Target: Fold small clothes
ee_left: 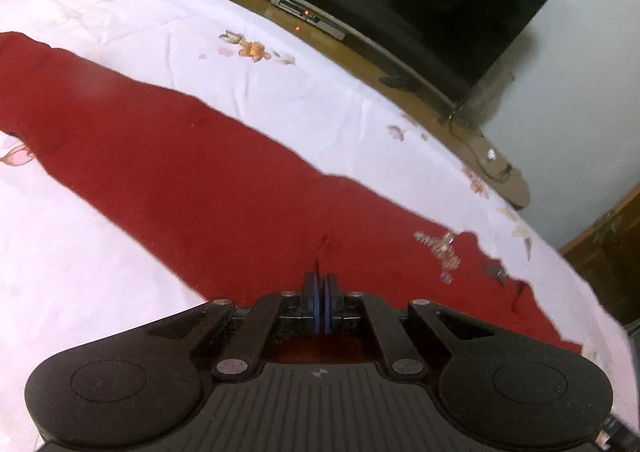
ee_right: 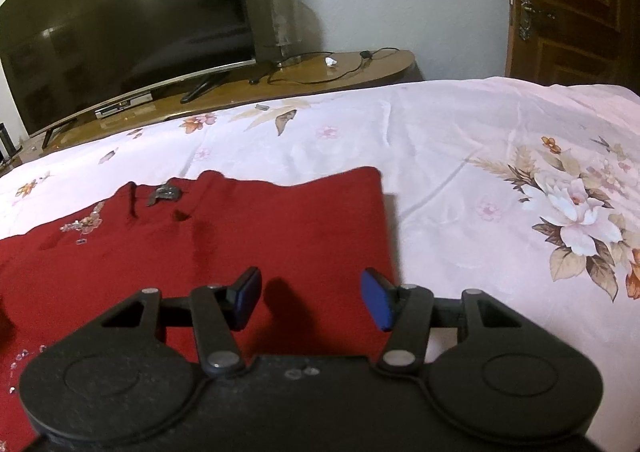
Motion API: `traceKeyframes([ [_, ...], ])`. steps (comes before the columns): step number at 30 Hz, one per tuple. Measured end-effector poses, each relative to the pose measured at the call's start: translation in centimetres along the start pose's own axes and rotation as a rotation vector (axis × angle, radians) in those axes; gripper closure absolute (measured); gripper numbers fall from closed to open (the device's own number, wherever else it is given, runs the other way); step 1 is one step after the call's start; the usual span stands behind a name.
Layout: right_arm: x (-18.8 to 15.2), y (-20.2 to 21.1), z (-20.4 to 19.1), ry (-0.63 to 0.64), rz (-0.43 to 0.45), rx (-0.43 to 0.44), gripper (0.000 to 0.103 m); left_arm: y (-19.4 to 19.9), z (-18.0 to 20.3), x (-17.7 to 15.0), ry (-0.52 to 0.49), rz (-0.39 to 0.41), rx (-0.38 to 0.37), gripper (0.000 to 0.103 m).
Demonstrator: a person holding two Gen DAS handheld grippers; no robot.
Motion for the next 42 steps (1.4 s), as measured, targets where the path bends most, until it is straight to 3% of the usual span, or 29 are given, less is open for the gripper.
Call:
traceKeyframes([
  [2,0.3,-0.4,0.4,-0.003,0.002,-0.008,0.044,-0.5,0.1,-0.6,-0.032,-0.035,0.021,0.101],
  [5,1.0,-1.1,1.5,-0.022,0.001,-0.026,0.043,0.6,1.2,0.0,-0.093,0.024,0.079,0.101],
  [8,1.7,-2.2,2.8,-0.034,-0.004,-0.055,0.043,1.5,3.0,1.2,-0.135,0.077,0.064,0.101],
  [11,2.2,-3.5,3.4,-0.036,-0.022,-0.054,0.043,1.0,4.5,1.6,-0.155,0.06,0.034,0.101],
  [15,3.0,-4.4,3.7,-0.087,-0.053,0.012,0.044,-0.3,6.1,0.8,-0.2,0.035,0.022,0.101],
  [18,3.0,-5.6,2.8,-0.07,-0.104,0.067,0.077,-3.3,5.2,-0.4,-0.205,-0.045,0.072,0.101],
  [19,3.0,-5.8,2.7,-0.054,-0.101,0.053,0.078,-4.0,4.6,-0.8,-0.208,-0.072,0.098,0.101],
  [21,2.8,-6.4,2.8,-0.006,-0.078,-0.015,0.08,-4.0,4.2,-0.9,-0.203,-0.055,0.078,0.101],
  [25,3.2,-6.3,3.0,0.031,-0.066,-0.046,0.075,-3.0,5.2,-0.5,-0.189,-0.052,0.084,0.101],
  [27,3.9,-4.8,2.3,0.055,-0.014,-0.038,0.074,-2.6,5.8,-0.6,-0.228,-0.034,0.087,0.101],
  [29,4.2,-3.8,1.6,0.059,0.024,-0.012,0.071,-3.6,5.1,-1.1,-0.213,-0.071,0.106,0.101],
  [32,2.9,-5.9,0.6,0.131,-0.041,-0.043,0.071,-4.2,4.5,-0.7,-0.208,-0.065,0.091,0.101],
  [34,2.9,-6.5,0.7,0.133,-0.037,-0.037,0.071,-3.9,4.6,-0.5,-0.199,-0.072,0.096,0.101],
  [36,3.6,-6.0,0.9,0.103,-0.057,-0.029,0.072,-3.3,5.0,-0.4,-0.211,-0.064,0.093,0.101],
  [40,3.6,-3.4,0.6,0.106,-0.007,0.013,0.071,-3.7,4.6,-1.2,-0.234,-0.072,0.095,0.101],
  [42,2.0,-4.1,0.0,0.168,-0.056,0.0,0.071,-3.7,4.8,-1.0,-0.232,-0.076,0.101,0.101],
])
Point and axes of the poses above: each gripper's, at about its wrist camera, not at the fingertips, and y roughly against the way its jaws point, z to its right, x to its top, the point moved 7 cm from there along -y, roughly the way its jaws point, and after that the axes turned 11 degrees about -x, right-handed, at the moved point
